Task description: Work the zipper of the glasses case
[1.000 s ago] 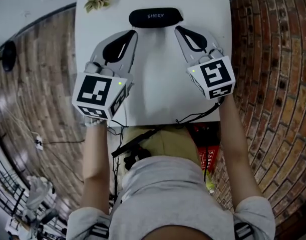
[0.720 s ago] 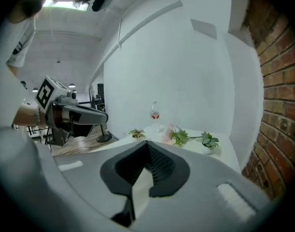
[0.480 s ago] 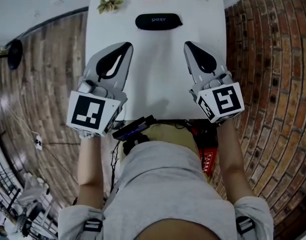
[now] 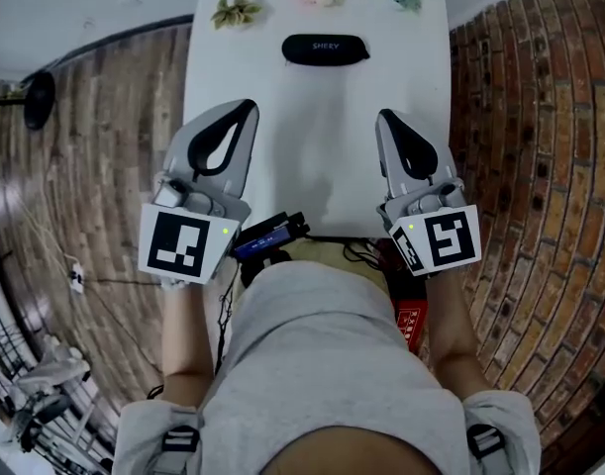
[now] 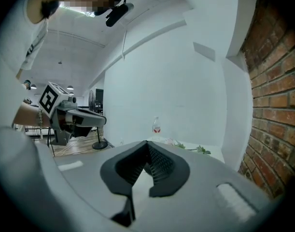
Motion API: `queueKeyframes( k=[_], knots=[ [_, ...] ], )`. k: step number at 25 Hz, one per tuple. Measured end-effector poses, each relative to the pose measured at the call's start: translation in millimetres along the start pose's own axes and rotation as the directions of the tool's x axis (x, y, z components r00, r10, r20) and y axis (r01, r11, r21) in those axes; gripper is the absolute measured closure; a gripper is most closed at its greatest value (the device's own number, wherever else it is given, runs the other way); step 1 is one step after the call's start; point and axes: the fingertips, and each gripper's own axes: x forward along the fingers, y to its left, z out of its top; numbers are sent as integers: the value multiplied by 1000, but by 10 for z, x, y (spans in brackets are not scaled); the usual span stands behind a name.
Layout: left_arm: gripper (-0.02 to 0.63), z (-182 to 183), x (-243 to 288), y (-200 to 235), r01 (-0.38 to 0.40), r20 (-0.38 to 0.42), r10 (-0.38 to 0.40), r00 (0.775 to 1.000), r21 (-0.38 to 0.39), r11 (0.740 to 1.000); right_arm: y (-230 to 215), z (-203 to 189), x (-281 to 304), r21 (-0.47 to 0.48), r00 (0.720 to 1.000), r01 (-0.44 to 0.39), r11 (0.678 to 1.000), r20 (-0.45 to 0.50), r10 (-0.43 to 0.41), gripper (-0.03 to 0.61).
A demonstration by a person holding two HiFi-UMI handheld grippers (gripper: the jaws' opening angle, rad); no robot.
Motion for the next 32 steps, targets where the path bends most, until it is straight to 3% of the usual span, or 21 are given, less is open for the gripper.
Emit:
queueKeyframes(
  k=[6, 32],
  knots=[
    [600, -110, -89, 61, -10, -19, 10, 1000, -8, 1000, 11, -61, -6, 32, 1000, 1, 999, -15, -1, 577],
    [600, -213, -102, -7, 0, -20, -1, 1000, -21, 1000, 110, 8, -7, -10, 1000, -5, 1000, -13, 5, 577]
  ],
)
